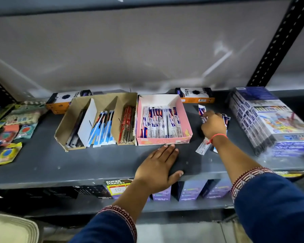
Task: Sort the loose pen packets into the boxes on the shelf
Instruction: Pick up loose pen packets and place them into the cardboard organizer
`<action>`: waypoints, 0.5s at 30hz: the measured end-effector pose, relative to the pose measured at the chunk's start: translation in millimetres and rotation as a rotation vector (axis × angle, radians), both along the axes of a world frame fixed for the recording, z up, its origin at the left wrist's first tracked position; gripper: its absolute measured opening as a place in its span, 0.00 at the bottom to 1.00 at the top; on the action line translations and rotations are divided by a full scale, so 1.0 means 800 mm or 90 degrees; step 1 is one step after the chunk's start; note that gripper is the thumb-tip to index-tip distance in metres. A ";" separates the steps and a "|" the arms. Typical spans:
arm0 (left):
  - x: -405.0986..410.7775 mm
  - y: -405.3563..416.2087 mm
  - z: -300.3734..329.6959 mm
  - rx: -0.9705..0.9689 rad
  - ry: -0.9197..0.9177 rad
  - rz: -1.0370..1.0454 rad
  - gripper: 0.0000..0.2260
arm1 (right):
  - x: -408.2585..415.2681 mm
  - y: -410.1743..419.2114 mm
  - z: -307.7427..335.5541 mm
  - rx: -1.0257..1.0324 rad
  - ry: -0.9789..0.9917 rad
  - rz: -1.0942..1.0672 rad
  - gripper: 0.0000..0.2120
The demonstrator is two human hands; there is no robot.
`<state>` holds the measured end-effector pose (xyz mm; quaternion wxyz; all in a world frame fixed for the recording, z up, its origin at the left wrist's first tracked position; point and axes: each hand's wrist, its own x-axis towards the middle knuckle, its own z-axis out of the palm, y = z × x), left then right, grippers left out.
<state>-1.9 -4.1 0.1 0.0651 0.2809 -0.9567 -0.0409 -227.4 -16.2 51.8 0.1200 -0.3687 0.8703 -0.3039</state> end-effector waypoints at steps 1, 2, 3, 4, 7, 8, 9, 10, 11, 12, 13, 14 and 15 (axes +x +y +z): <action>0.000 -0.001 -0.001 0.000 0.004 -0.001 0.31 | -0.002 -0.001 0.000 -0.007 -0.012 -0.012 0.22; 0.000 -0.001 -0.001 0.001 0.006 -0.002 0.31 | -0.005 -0.001 0.000 -0.012 -0.025 -0.023 0.21; 0.001 -0.001 -0.001 0.001 0.006 -0.002 0.31 | -0.007 -0.002 0.001 -0.019 -0.038 -0.033 0.20; 0.000 -0.002 -0.001 0.002 0.008 -0.008 0.31 | -0.009 -0.002 0.002 -0.029 -0.052 -0.048 0.20; 0.000 -0.001 -0.003 0.011 0.006 -0.006 0.31 | -0.016 -0.002 0.005 -0.059 -0.112 -0.073 0.20; 0.000 -0.001 -0.003 0.015 0.005 -0.006 0.31 | -0.017 -0.002 0.005 -0.070 -0.124 -0.077 0.20; 0.000 -0.001 -0.004 0.016 0.005 -0.006 0.31 | -0.017 -0.002 0.005 -0.083 -0.131 -0.080 0.20; 0.000 -0.002 -0.004 0.016 0.005 -0.007 0.31 | -0.016 -0.003 0.006 -0.097 -0.140 -0.083 0.21; 0.001 -0.002 -0.004 0.014 0.006 -0.008 0.31 | -0.014 -0.005 0.007 -0.111 -0.153 -0.089 0.21; 0.000 -0.003 -0.004 0.014 0.006 -0.009 0.31 | -0.013 -0.007 0.008 -0.125 -0.163 -0.101 0.21; 0.000 -0.003 -0.004 0.014 0.007 -0.009 0.31 | -0.012 -0.008 0.008 -0.140 -0.166 -0.118 0.20; 0.000 -0.004 -0.004 0.016 0.008 -0.010 0.31 | -0.011 -0.008 0.009 -0.155 -0.163 -0.141 0.19; 0.000 -0.004 -0.005 0.017 0.008 -0.011 0.31 | -0.012 -0.008 0.009 -0.163 -0.154 -0.162 0.19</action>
